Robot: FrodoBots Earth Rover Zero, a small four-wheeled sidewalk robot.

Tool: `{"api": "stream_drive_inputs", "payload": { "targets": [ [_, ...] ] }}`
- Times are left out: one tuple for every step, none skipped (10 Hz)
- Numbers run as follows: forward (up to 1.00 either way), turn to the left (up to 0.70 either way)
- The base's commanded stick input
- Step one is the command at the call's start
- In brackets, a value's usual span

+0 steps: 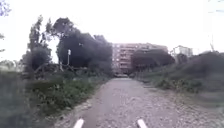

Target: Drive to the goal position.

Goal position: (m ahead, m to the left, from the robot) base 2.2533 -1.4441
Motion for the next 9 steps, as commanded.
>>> {"api": "stream_drive_inputs", "payload": {
  "targets": [
    [0.50, 0.00],
    [0.50, 0.00],
    [0.50, 0.00],
    [0.50, 0.00],
    [0.50, 0.00],
    [0.50, 0.00],
    [0.50, 0.00],
    [0.50, 0.00],
    [0.50, -0.07]
  ]
}}
